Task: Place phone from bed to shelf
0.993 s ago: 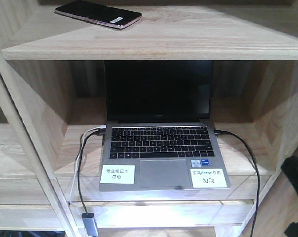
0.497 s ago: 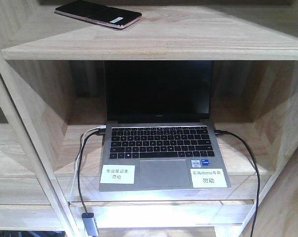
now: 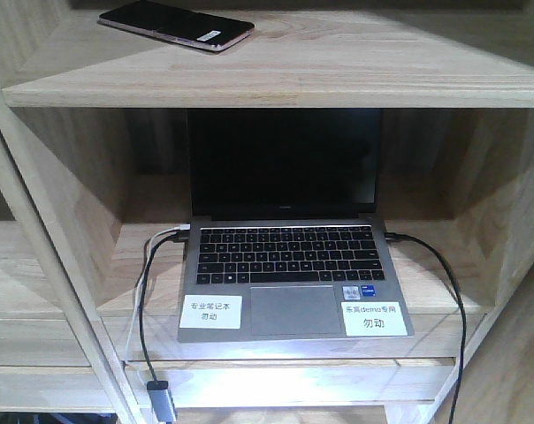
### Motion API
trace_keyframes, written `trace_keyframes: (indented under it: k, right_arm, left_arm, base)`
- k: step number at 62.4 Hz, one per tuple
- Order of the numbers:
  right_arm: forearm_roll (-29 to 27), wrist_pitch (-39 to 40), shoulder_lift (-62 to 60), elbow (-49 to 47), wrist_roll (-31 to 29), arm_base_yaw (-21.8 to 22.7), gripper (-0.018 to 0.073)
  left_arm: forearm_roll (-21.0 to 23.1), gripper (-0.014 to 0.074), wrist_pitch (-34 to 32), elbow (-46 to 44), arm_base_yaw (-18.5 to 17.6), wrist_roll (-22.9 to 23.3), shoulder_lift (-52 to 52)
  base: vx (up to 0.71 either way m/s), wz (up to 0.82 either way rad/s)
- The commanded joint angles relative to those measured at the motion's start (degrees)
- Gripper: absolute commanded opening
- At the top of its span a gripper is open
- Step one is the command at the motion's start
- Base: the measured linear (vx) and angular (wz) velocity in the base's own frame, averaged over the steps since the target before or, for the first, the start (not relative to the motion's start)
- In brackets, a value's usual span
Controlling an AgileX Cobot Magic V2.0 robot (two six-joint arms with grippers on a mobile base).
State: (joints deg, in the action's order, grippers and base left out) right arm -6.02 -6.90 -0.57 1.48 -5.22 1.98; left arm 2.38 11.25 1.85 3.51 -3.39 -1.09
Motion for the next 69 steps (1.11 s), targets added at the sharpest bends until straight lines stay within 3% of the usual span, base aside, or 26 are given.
trace_keyframes:
  k: [1,69]
  right_arm:
    - [1.58,3.57,-0.71,0.69,-0.90,0.26,-0.0005]
    - [2.29,3.76,-0.71,0.69,-1.30,0.26,-0.0005]
  left_arm:
    - [0.53,0.0001,-3.99,0.41,0.02,0.00,-0.48]
    - [0.53,0.0001,-3.99,0.41,0.02,0.00,-0.48]
  base:
    - [0.00,0.00]
    - [0.00,0.00]
